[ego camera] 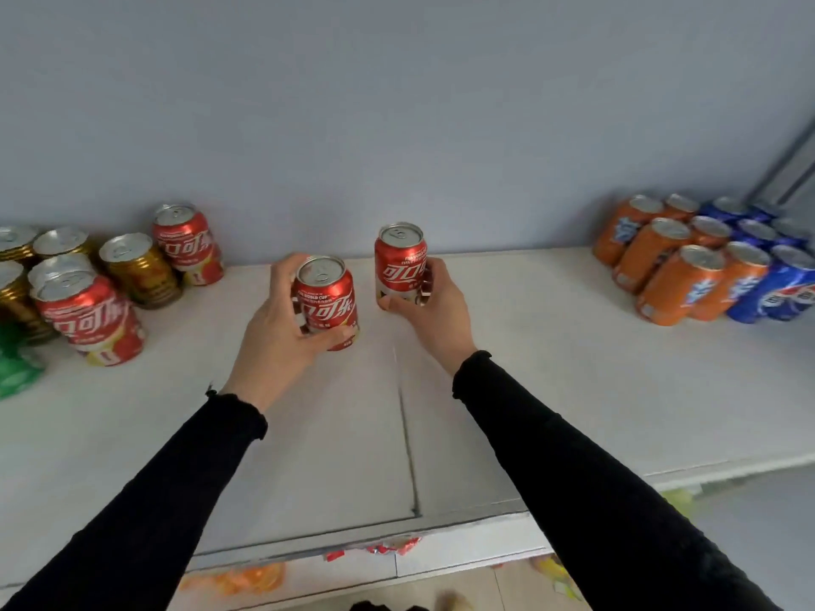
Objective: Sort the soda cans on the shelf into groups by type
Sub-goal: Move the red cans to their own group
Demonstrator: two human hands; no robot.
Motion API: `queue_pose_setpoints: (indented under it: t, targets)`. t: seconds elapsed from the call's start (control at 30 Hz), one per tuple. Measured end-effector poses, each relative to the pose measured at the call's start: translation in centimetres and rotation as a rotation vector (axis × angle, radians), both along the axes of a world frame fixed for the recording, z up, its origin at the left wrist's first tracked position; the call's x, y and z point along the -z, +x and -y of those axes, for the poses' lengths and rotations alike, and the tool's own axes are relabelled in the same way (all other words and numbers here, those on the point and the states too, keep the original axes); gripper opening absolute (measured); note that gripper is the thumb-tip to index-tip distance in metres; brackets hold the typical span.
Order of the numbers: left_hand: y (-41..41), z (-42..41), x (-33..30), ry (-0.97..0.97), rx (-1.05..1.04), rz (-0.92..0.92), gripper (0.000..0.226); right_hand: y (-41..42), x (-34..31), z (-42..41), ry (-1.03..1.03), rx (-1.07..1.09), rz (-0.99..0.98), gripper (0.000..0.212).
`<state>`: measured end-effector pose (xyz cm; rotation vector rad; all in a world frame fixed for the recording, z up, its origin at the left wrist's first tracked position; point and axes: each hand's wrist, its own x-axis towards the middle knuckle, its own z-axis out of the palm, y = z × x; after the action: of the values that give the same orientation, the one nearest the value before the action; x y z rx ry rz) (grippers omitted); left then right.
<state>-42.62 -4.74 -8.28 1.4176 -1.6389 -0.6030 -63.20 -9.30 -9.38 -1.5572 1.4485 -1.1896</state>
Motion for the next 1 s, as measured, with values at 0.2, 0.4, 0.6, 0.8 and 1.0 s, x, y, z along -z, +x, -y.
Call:
queue_pose_setpoints:
  t: [0.2,0.4,0.6,0.8,1.0]
  targets:
    - [-14.0,5.0,0.6,0.001,0.132,-0.003,0.093,-13.4,0.6,1.7,0.014,0.164,-0.015,0.064]
    - [-24.7,9.7,1.1,-0.035,0.154,-0.001,0.091,-22.5,1.8,5.0,0.004,0.280,0.015,0.062]
    - [-30.5,13.9,1.7,-0.075,0.070,0.041,0.090,-25.9,2.5,8.5,-0.001,0.325,0.051,0.062]
    - [-32.1,16.3,1.9,-0.085,0.040,0.064,0.091,-26.4,3.1,10.8,-0.017,0.282,0.052,0.064]
    - [-32.7,16.8,2.3,-0.096,0.030,0.059,0.092,-26.8,3.1,11.4,-0.034,0.229,0.050,0.070]
